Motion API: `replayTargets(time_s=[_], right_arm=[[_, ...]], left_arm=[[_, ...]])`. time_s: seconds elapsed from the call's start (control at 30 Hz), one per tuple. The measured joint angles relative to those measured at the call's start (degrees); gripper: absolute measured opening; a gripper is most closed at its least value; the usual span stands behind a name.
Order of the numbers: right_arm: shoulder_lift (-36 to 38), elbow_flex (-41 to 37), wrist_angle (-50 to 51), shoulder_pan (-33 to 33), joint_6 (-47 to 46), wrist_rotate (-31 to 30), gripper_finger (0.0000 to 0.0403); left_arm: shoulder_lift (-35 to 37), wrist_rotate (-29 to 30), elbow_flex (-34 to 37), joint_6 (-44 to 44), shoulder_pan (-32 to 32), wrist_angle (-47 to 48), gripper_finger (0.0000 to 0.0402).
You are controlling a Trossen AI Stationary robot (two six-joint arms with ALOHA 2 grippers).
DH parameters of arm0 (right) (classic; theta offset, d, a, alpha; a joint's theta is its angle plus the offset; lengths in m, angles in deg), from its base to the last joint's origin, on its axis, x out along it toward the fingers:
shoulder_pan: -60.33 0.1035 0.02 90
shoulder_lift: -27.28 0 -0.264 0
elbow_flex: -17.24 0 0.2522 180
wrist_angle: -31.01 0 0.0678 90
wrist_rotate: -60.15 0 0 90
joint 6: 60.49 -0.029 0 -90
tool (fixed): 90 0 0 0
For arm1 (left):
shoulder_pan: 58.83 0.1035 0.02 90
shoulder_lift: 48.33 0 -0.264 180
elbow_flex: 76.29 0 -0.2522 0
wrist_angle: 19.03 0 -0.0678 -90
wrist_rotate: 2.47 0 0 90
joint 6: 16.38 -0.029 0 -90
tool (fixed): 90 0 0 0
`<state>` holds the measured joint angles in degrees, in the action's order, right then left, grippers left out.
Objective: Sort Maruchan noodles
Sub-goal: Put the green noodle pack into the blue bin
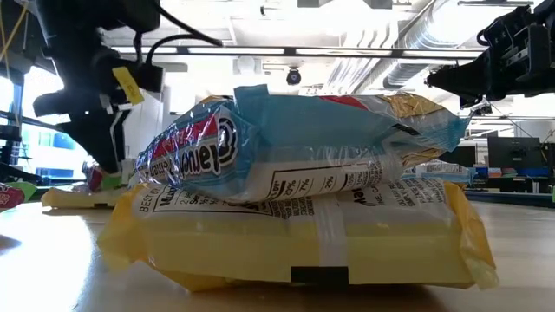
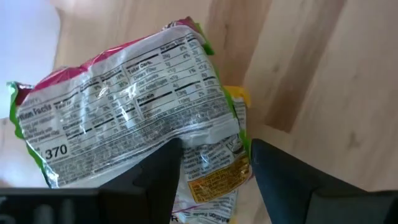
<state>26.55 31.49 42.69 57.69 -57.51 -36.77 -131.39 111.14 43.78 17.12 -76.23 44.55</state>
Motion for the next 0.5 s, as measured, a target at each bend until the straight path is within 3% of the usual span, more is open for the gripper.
replayTargets(time_s=[0.2,0.5], right_arm=[[0.0,0.0,0.0,0.0,0.0,0.0,0.0],[0.0,0.0,0.0,0.0,0.0,0.0,0.0]], left_arm=[[0.4,1.2,0.2,0.3,0.1,0.4,0.014],[2.7,-0.9,0.3,-2.7,0.2,0.8,0.0012]])
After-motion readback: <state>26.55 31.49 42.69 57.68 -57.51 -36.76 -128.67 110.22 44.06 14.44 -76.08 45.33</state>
